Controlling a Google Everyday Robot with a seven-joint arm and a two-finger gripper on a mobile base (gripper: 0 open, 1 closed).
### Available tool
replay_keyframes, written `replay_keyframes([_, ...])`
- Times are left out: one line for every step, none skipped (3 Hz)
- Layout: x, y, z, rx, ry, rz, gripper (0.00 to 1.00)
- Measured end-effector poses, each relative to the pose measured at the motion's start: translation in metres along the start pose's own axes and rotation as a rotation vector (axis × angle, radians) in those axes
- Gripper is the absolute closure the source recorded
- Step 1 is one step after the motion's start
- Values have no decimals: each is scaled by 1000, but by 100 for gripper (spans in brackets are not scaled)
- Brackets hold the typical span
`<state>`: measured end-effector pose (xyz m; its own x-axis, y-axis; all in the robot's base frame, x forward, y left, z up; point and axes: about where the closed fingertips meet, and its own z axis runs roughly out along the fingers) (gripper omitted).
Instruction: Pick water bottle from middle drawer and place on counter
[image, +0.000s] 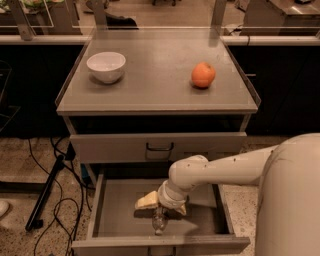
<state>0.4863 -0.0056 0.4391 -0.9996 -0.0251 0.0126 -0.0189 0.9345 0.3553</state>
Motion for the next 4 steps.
replay_keyframes([-13, -5, 12, -11, 6, 47, 0])
replay_keyframes([-26, -10, 21, -6, 5, 75, 0])
replay_keyframes([-34, -13, 29, -6, 3, 97, 0])
replay_keyframes([-43, -22, 46, -10, 19, 130, 0])
